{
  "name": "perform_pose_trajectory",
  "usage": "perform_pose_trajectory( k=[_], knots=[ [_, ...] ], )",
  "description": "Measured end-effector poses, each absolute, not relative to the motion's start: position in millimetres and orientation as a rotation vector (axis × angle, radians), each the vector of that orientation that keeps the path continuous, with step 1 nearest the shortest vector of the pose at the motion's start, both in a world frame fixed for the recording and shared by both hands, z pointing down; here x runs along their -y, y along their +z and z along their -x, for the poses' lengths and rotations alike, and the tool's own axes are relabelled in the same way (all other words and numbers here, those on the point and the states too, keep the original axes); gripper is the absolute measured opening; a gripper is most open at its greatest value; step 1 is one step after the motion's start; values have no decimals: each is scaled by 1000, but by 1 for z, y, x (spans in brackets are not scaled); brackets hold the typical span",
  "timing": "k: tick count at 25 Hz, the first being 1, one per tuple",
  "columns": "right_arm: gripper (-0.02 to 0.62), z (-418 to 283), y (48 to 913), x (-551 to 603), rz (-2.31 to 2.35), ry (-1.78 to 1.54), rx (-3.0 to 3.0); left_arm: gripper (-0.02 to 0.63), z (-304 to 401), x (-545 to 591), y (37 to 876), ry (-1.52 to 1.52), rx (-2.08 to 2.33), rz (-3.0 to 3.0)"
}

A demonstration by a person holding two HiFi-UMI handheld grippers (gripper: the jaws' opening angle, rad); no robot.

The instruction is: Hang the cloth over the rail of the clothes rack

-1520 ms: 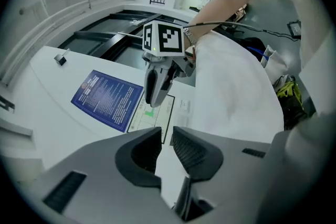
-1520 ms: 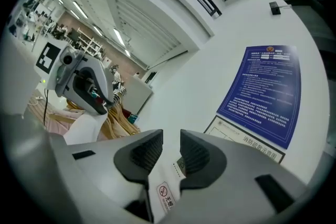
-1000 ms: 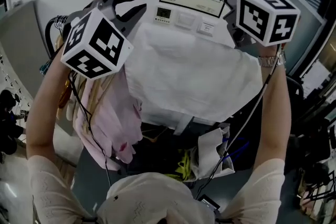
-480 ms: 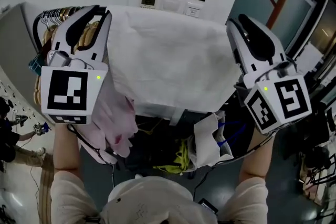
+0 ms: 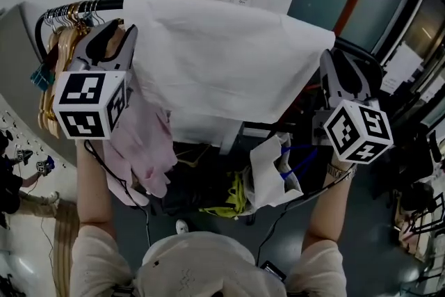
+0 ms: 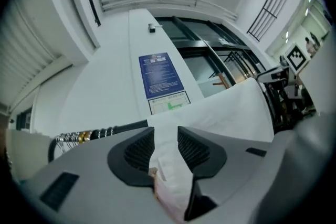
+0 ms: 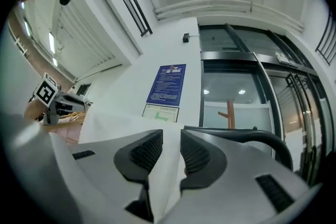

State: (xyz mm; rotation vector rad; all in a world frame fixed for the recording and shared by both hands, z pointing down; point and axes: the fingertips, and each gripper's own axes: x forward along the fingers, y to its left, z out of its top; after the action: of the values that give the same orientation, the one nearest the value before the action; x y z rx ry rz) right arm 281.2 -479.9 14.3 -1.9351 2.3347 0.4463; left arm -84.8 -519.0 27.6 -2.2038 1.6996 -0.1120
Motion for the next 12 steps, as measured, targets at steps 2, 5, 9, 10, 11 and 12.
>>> perform_pose_trajectory(
  k=[2, 5, 9, 10, 11, 12],
  knots=[
    [92, -286, 11, 487, 1947, 429, -2315, 123, 81, 527, 33, -87, -1684, 2328],
    [92, -289, 9, 492, 1966, 429, -2302, 123, 82, 536, 33, -92, -1713, 2347],
    [92, -288, 7, 496, 1963, 450, -2308, 123, 86, 544, 26, -84, -1750, 2288],
    [92, -288, 8, 498, 1961, 450, -2313, 123, 85, 545, 25, -80, -1748, 2295],
    [92, -287, 8, 498, 1960, 448, -2317, 123, 85, 547, 25, -77, -1750, 2300],
    [92, -287, 8, 498, 1960, 447, -2319, 123, 87, 549, 25, -68, -1762, 2296]
  ],
)
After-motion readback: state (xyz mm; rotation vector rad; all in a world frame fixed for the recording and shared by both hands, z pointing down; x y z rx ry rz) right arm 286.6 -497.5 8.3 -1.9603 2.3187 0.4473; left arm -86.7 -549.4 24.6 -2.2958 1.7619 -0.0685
